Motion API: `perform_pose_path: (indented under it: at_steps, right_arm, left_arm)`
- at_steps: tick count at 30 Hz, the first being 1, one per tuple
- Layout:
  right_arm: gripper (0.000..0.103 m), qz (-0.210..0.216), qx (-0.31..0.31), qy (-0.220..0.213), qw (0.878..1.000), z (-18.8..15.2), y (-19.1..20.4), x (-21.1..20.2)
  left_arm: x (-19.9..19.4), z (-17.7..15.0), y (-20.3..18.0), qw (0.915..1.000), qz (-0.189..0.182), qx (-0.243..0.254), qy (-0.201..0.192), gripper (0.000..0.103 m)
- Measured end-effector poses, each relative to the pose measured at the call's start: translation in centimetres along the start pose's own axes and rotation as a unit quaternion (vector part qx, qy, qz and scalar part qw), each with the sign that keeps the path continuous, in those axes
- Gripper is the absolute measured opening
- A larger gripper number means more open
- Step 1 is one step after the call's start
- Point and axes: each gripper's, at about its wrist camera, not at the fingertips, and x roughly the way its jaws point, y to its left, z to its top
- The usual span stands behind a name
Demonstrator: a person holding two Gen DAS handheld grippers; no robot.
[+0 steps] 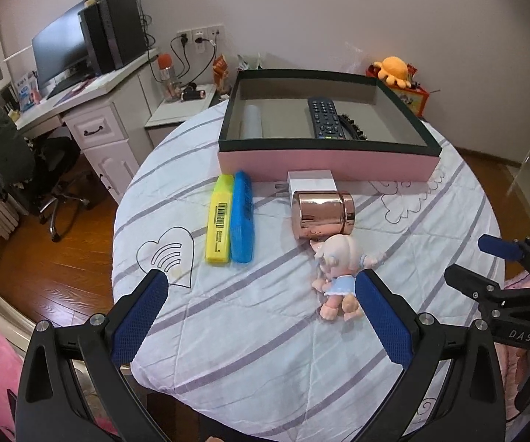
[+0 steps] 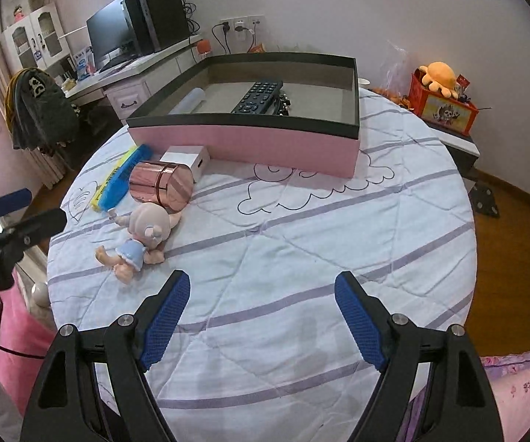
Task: Organize rigid objects
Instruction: 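Move the left tool to the blue highlighter and close on it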
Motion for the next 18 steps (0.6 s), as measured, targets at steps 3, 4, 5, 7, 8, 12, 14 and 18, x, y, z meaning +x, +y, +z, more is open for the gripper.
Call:
perform_pose_path:
  at_steps: [3, 4, 5, 7, 8, 12, 14, 18]
  right_arm:
    - [0.082, 0.000, 0.001, 0.005, 1.000, -0.1, 0.0, 0.3]
    - [0.082, 0.000, 0.002, 0.005, 1.000, -0.1, 0.0, 0.3]
    - [0.082, 0.000, 0.003, 0.006, 1.000, -0.2, 0.0, 0.4]
    - [0.082, 0.003, 0.003, 0.009, 1.000, -0.1, 0.1, 0.6]
    - [0.082, 0.004, 0.002, 0.010, 1.000, -0.1, 0.2, 0.8]
    - [0.082, 0.006, -0.001, 0.018, 1.000, 0.2, 0.6, 1.6]
    - [0.082, 0.006, -0.004, 0.022, 1.000, 0.4, 0.9, 2.0]
    - [0.082, 0.008, -0.005, 0.027, 1.000, 0.7, 1.1, 2.6]
  left_arm:
    - [0.2, 0.0, 0.4, 1.0000, 0.002, -0.005, 0.001, 0.103]
    - [0.3, 0.0, 0.6, 1.0000, 0.002, -0.007, 0.002, 0.103]
    - [0.4, 0.0, 0.8, 0.9999, 0.005, -0.010, 0.003, 0.103]
    - [0.6, 0.1, 1.4, 0.9998, 0.009, -0.018, 0.003, 0.102]
    - [0.7, 0.1, 1.6, 0.9998, 0.005, -0.021, 0.002, 0.102]
    - [1.4, 0.4, 1.8, 0.9999, -0.003, -0.014, -0.010, 0.102]
    - [2.0, 0.6, 1.8, 0.9999, -0.008, -0.009, -0.011, 0.100]
    - [4.2, 1.4, 1.6, 1.0000, 0.005, 0.009, 0.001, 0.086]
